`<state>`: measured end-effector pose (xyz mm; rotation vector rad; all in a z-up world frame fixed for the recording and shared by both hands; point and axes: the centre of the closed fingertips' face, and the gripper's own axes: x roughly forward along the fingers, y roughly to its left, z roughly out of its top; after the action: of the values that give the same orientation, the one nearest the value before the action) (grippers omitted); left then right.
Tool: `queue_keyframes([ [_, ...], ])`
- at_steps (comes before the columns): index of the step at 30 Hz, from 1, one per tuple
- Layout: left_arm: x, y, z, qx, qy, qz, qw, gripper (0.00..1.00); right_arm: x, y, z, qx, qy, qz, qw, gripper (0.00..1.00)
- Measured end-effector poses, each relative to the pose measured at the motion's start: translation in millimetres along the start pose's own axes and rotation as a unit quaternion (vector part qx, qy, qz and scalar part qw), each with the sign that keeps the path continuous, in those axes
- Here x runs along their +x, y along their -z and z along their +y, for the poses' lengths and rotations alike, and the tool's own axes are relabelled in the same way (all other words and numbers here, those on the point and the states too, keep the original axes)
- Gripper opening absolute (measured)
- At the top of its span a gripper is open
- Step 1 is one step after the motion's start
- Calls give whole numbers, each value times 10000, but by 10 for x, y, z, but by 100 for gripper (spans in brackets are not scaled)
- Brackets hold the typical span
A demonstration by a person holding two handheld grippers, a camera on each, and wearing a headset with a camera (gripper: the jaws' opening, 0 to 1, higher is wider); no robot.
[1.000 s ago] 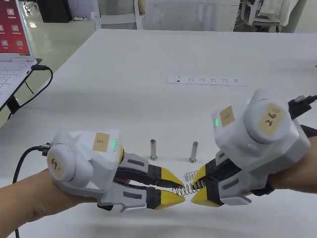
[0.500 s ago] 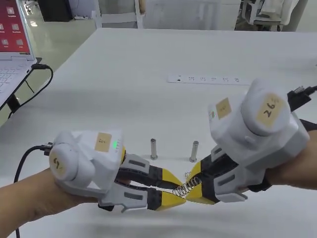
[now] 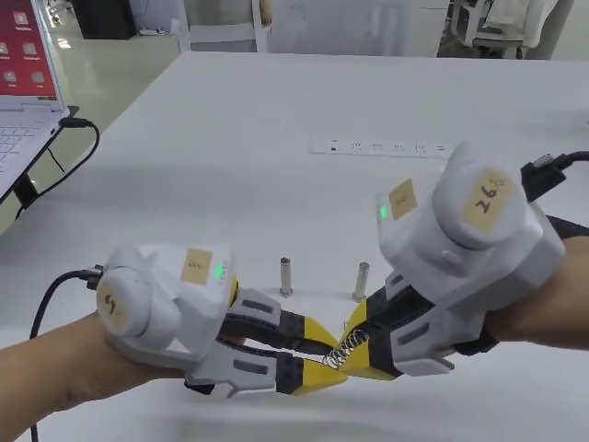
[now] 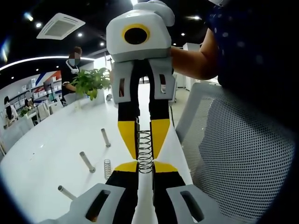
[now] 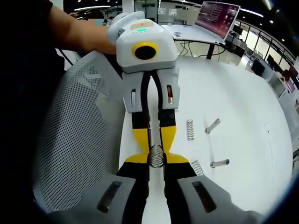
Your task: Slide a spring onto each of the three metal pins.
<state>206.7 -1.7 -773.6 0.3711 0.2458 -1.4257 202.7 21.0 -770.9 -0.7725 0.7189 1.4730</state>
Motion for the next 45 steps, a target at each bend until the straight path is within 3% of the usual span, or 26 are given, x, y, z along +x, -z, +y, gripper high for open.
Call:
queue_keyframes([
  [10,7,14,0,-26,-6,-6,10000,2,7,16,1,-62,-11,145,9999,8],
  [17,-1,40,14,-201,-27,-18,9998,4,8,18,-9,-87,-2,208,9997,8],
  [26,-42,67,41,-527,-92,-48,9986,16,-39,27,-62,-61,72,255,9996,8],
  [45,-173,82,155,-837,-401,-75,9957,39,-117,113,-134,14,153,349,9993,8],
])
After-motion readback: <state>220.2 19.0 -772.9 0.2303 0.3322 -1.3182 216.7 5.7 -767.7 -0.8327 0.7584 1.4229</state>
